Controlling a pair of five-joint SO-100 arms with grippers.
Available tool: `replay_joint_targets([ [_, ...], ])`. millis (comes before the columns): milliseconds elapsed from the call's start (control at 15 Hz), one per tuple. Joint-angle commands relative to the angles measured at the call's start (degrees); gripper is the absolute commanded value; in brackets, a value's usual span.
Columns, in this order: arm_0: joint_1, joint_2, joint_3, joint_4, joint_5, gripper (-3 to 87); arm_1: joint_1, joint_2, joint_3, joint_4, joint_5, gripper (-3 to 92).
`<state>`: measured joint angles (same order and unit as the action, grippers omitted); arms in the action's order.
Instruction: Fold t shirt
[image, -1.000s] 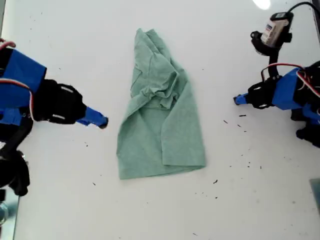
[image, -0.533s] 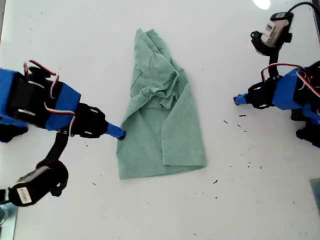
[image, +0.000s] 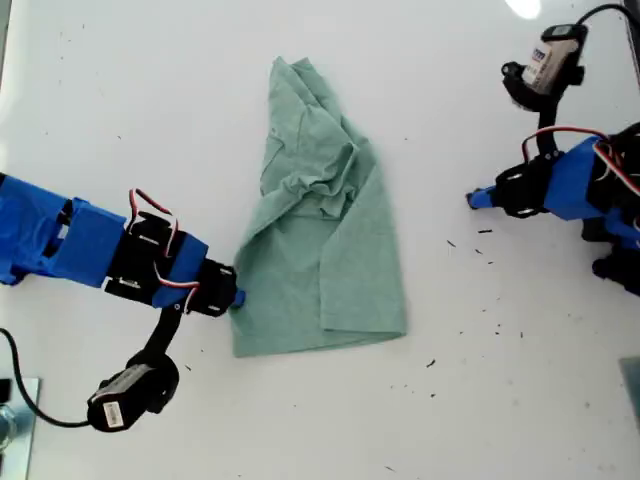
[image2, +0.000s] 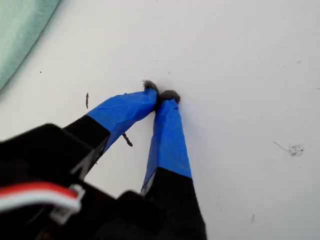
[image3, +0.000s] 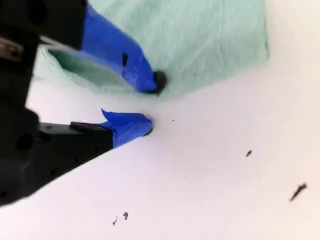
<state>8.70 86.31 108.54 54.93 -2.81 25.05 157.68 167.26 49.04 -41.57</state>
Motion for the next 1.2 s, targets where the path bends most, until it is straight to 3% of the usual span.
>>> replay_joint_targets([
  [0, 1.4, 0.4, -1.1, -1.9, -0.7, -0.2, -0.4, 1.0, 0.4, -0.7, -0.8, 2.6],
  [133, -0.6, 7.7, -1.0, 3.3, -0.8, -0.2, -0.4, 3.5, 1.4, 0.2, -0.6, 2.6],
  [400, -8.3, 27.3, -3.2, 19.4, 1.5, -0.2, 0.2, 11.3, 3.8, 3.4, -0.4, 2.6],
  [533, -9.4, 26.5, -8.1, 21.9, 3.8, -0.2, 0.2, 12.8, 4.2, 4.0, -0.4, 2.6],
  [800, -5.0, 9.0, -27.9, 17.4, 6.6, -0.2, 0.3, 13.3, 4.5, 4.1, -0.3, 2.6],
  [1000, -5.4, -15.5, -58.9, 15.6, 11.4, -0.1, 0.3, 13.4, 4.6, 4.0, -0.3, 2.6],
  [1133, -7.7, -21.7, -59.2, 2.7, 13.0, 2.3, 0.2, 13.4, 4.7, 4.0, -0.2, 2.6],
])
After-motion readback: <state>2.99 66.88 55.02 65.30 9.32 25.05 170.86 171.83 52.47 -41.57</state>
